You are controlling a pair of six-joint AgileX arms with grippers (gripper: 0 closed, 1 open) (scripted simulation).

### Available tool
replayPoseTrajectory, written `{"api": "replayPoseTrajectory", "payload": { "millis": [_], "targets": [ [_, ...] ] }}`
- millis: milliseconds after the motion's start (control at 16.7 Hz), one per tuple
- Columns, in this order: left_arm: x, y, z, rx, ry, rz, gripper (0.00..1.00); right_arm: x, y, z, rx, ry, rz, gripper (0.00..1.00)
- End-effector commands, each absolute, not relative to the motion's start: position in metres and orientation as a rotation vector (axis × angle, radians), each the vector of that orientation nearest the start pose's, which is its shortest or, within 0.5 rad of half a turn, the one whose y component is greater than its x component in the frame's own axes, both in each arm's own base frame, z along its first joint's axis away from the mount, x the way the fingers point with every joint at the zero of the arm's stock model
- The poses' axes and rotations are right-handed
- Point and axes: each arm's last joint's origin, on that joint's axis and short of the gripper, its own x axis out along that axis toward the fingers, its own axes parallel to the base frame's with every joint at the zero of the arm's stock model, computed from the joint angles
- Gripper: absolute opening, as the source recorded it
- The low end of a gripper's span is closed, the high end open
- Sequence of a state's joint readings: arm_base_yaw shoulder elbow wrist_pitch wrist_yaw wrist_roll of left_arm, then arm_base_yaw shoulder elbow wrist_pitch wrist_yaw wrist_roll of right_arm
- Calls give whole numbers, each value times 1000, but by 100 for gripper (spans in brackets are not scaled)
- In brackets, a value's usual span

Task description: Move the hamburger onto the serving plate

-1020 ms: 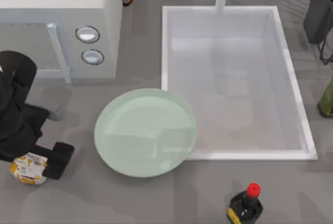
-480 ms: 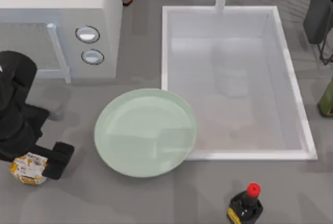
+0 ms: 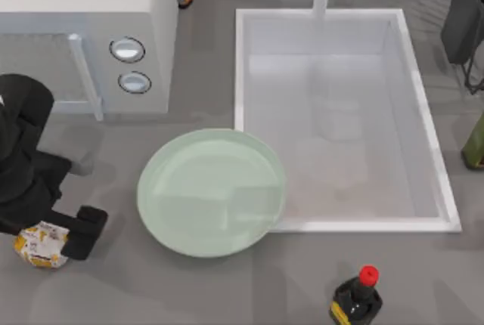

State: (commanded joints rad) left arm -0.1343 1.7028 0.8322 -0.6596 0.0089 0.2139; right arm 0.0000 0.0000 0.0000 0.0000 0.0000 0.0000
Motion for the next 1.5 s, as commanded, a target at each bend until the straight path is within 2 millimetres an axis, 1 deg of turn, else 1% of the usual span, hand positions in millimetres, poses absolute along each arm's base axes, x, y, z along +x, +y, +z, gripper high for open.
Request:
{"api": "replayPoseTrajectory", "payload": {
  "millis": [120, 240, 360, 600, 720, 1020, 1140, 1320, 1500],
  "targets": [
    [268, -36, 118, 267, 1510, -278, 0, 106, -1, 160, 0, 0, 0, 100],
    [271, -37, 131, 267, 1507, -278, 0, 106, -1, 160, 0, 0, 0, 100],
    [273, -36, 152, 265, 1519, -277, 0, 106, -1, 160, 0, 0, 0, 100],
    [268, -36, 197, 265, 1531, -277, 0, 106, -1, 160, 0, 0, 0, 100],
    [266, -35, 212, 264, 1515, -276, 0, 106, -1, 160, 0, 0, 0, 100],
    [266, -35, 212, 265, 1517, -275, 0, 106, -1, 160, 0, 0, 0, 100],
    [270, -38, 213, 250, 1525, -260, 0, 106, -1, 160, 0, 0, 0, 100],
    [284, -50, 215, 185, 1557, -187, 0, 106, -1, 160, 0, 0, 0, 100],
    [303, -70, 216, 67, 1598, -44, 0, 106, -1, 160, 0, 0, 0, 100]
  ]
}}
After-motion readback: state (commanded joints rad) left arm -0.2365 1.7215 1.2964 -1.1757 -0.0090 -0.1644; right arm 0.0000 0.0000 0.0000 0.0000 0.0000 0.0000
